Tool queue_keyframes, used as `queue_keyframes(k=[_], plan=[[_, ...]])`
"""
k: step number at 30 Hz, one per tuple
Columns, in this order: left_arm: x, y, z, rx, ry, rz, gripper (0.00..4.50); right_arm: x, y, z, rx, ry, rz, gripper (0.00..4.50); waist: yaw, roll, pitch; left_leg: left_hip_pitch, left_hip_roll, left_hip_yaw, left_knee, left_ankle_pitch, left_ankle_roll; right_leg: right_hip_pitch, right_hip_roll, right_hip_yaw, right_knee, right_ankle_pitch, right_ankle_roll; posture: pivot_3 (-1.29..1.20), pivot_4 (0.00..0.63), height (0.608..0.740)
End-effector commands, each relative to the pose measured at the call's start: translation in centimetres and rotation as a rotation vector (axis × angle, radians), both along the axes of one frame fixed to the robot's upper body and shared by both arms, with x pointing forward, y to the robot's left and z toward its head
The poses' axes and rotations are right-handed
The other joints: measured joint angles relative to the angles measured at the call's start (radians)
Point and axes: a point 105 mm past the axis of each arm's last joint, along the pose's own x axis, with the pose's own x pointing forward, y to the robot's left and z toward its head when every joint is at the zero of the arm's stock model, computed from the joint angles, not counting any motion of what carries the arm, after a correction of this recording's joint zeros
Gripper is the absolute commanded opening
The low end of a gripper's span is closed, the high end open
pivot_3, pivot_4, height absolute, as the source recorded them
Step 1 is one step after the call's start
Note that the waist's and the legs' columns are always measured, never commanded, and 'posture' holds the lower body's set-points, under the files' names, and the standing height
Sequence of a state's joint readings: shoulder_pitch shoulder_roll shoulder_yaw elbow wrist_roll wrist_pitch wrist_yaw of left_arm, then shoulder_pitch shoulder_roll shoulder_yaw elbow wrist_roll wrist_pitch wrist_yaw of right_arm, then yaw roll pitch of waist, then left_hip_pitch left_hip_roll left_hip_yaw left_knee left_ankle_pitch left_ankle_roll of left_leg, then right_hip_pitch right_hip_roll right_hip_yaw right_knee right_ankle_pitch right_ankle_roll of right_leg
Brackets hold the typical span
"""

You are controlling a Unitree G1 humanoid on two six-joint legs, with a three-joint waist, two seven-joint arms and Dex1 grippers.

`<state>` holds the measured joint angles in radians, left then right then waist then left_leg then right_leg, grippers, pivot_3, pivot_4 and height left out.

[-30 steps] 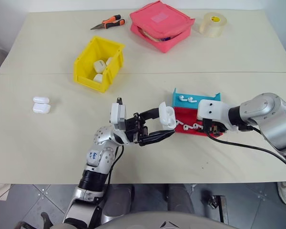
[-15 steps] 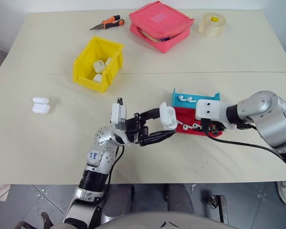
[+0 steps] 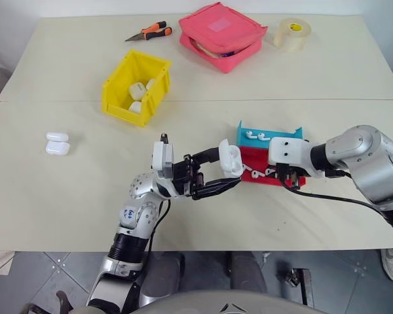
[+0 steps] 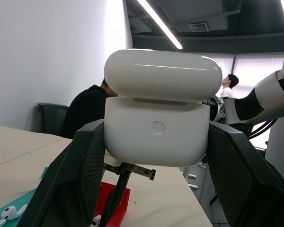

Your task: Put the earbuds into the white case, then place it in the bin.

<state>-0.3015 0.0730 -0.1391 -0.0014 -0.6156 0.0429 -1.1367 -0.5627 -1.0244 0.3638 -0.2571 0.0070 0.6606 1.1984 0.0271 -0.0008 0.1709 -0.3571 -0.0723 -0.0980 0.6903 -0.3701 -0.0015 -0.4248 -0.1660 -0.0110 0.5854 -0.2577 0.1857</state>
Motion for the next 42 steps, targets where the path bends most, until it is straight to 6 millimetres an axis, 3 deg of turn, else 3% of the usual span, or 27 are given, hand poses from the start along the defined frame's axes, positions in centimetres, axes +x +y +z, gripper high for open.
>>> queue_keyframes(k=[1,7,12,20,29,42], plan=[[-0.6,-0.3,0.7,-0.01,-0.046,-0.011,2.78,-0.6,-0.9,0.8,0.045,-0.015,-0.056,0.63,0.001,0.0,0.0,0.0,0.0,0.0,0.0,0.0,0.0,0.0,0.0,0.0,0.0,0.0,0.0,0.0,0.15,0.74],[-0.1,-0.1,0.9,-0.033,-0.033,-0.041,2.78,-2.6,-0.3,5.0,0.402,-0.171,-0.007,0.63,0.001,0.0,0.0,-0.002,0.0,0.0,0.0,0.0,0.0,-0.001,0.0,-0.001,0.0,0.0,0.0,0.0,0.15,0.74],[0.4,0.0,1.0,-0.034,-0.036,-0.071,2.78,-4.9,1.6,9.1,0.914,-0.392,0.034,0.63,-0.001,0.0,0.0,-0.002,0.0,0.0,0.001,0.0,0.0,0.0,0.0,-0.002,0.0,0.0,0.0,0.0,0.15,0.74],[1.2,0.2,1.2,-0.025,-0.011,-0.085,2.78,-7.3,5.5,10.5,1.359,-0.385,0.028,0.63,-0.003,0.0,0.0,-0.002,0.0,-0.002,0.002,0.0,0.0,-0.001,0.0,0.0,0.003,0.0,0.0,0.0,0.15,0.74],[1.0,0.5,1.5,-0.006,-0.009,-0.127,2.78,-7.8,8.5,9.7,1.516,-0.303,0.027,0.63,-0.006,0.001,0.0,-0.001,-0.001,-0.002,0.002,0.0,0.0,-0.001,0.0,0.0,0.004,0.0,0.0,0.0,0.15,0.74],[0.8,0.3,1.8,-0.009,-0.02,-0.133,2.78,-6.5,8.3,8.0,1.488,-0.306,-0.012,0.63,-0.005,0.001,0.0,-0.001,-0.001,-0.001,0.001,0.0,0.0,-0.001,0.001,0.0,0.004,0.0,0.0,0.0,0.15,0.74]])
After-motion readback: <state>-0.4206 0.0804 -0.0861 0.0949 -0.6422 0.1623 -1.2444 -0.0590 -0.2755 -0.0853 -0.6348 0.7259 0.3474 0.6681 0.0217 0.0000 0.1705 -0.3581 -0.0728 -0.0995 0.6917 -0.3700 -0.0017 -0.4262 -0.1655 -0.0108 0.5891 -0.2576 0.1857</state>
